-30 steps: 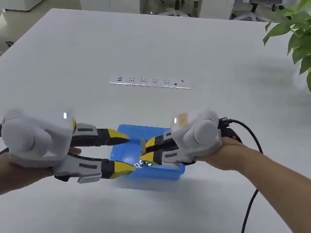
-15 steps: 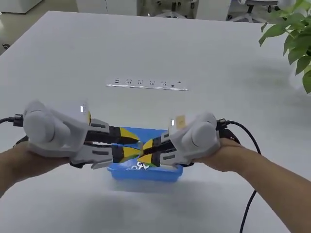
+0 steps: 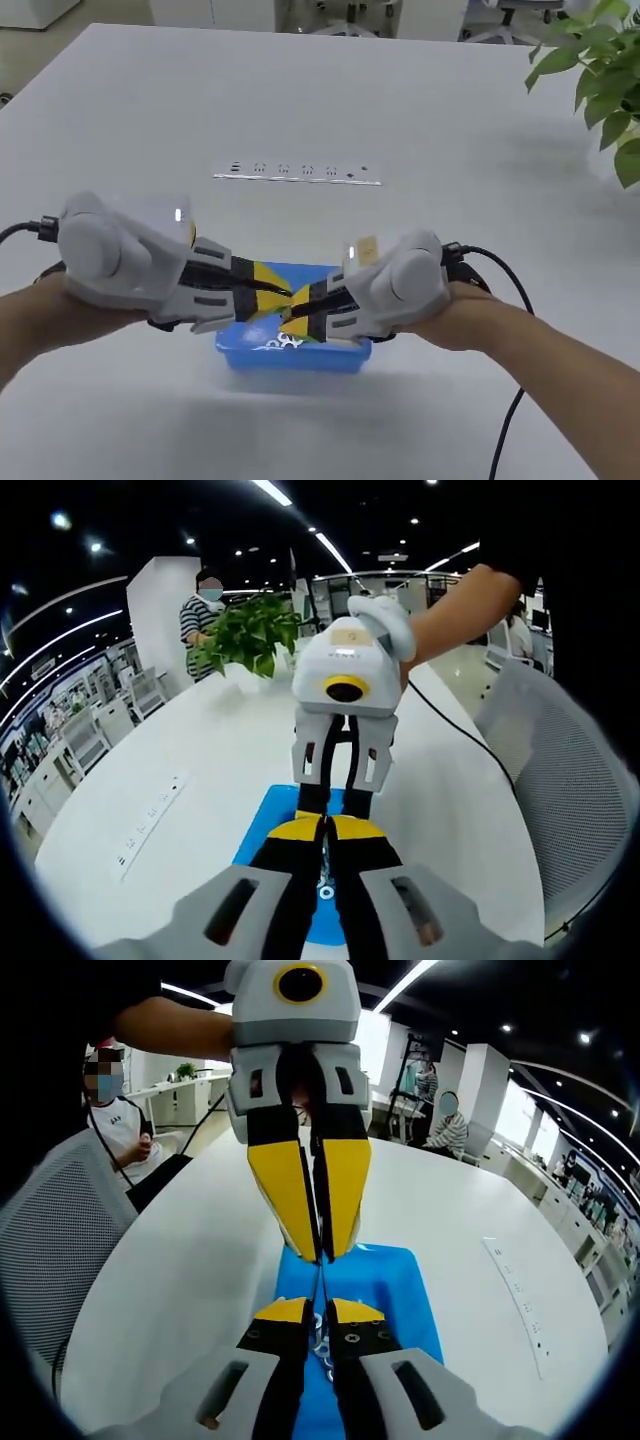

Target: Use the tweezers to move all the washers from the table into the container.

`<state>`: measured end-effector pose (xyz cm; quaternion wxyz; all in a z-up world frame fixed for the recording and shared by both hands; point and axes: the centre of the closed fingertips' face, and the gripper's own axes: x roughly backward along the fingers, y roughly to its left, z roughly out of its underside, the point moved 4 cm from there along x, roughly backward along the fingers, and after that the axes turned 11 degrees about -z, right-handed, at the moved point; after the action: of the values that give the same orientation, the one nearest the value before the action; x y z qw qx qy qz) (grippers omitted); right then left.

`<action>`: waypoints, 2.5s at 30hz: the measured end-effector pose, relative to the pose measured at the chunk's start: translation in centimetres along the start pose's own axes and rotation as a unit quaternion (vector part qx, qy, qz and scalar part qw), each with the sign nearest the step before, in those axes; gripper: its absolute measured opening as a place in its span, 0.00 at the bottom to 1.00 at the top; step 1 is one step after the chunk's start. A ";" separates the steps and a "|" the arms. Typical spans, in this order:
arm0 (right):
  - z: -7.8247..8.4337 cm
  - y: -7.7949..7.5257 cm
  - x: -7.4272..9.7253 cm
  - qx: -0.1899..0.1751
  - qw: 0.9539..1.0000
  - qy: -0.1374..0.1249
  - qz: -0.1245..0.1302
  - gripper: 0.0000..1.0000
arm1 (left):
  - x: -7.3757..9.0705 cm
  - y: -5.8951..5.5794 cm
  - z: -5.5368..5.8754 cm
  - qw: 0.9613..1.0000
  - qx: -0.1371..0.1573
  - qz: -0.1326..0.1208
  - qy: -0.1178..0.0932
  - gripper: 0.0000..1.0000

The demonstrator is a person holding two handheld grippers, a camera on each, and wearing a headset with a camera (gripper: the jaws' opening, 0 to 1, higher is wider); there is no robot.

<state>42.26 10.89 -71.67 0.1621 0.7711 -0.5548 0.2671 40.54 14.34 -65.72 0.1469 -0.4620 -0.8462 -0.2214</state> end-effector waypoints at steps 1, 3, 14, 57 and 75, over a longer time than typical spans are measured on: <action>0.0 0.0 0.0 0.000 1.000 0.000 0.001 0.08 | 0.0 0.0 0.0 1.000 -0.002 0.001 0.000 0.06; 0.0 0.0 0.1 0.000 1.000 0.000 0.002 0.08 | 0.0 0.0 0.0 1.000 -0.004 0.003 0.002 0.06; -0.6 0.3 0.7 0.000 1.000 -0.007 0.006 0.07 | 0.4 -0.1 -1.0 1.000 -0.017 0.019 0.000 0.05; -3.7 5.8 2.1 0.042 0.998 0.048 -0.002 0.07 | 4.9 -4.5 -2.5 0.999 -0.032 0.040 0.005 0.05; -1.5 8.0 0.8 0.037 0.996 0.081 -0.021 0.07 | 4.4 -6.6 2.0 0.997 -0.016 0.053 0.057 0.05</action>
<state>34.60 8.47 -70.37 0.1836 0.7637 -0.5136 0.3454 32.55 15.42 -67.04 0.1989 -0.4953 -0.8070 -0.2529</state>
